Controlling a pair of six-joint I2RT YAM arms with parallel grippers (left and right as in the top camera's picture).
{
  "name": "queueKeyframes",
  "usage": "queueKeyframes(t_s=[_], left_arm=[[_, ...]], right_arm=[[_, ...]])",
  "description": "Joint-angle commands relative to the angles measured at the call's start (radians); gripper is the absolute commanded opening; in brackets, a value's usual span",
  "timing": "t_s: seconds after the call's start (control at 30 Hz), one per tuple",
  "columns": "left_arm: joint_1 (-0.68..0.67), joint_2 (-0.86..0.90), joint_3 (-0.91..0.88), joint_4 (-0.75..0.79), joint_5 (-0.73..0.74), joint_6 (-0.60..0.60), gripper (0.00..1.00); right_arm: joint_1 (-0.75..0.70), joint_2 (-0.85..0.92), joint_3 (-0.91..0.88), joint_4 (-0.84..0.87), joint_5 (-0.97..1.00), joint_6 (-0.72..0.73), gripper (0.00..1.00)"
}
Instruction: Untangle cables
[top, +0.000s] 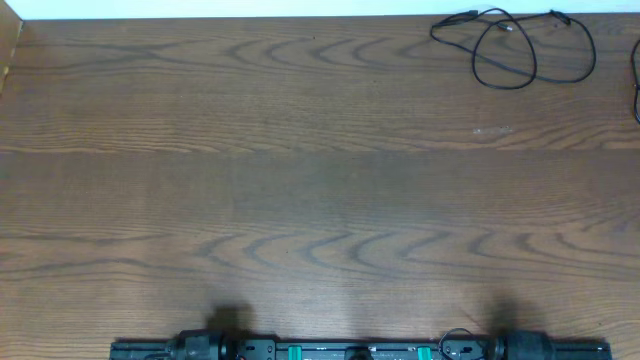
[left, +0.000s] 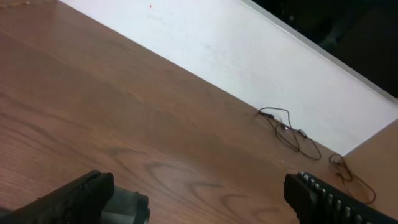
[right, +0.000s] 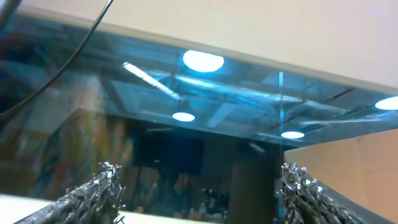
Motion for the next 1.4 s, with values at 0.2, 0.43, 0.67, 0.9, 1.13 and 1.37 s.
queueKeyframes(t_s=[0.2,0.43,0.67,0.9,1.13,1.37], left_arm=[[0.0,-0.002,0.001,-0.078,-0.002,-0.022,0.94],[0.0,-0.002,-0.007,-0.012,-0.11,-0.021,0.94],[0.0,-0.002,-0.101,0.275,-0.265,-0.021,0.95],[0.0,-0.002,-0.308,0.497,-0.265,-0.021,0.95],[0.0,-0.001,-0.576,0.739,-0.265,-0.021,0.94],[0.0,-0.001,-0.826,0.96,-0.264,-0.021,0.94]], right_arm=[[0.127,-0.007,-0.037,-0.002,-0.015,-0.06,0.85],[0.142,-0.008,-0.03,-0.001,-0.015,-0.098,0.87],[0.13,-0.008,-0.03,0.003,-0.015,-0.098,0.88],[0.12,-0.008,-0.03,0.007,-0.016,-0.098,0.88],[0.119,-0.008,-0.03,0.01,-0.016,-0.097,0.88],[0.108,-0.008,-0.031,0.01,-0.016,-0.097,0.88]])
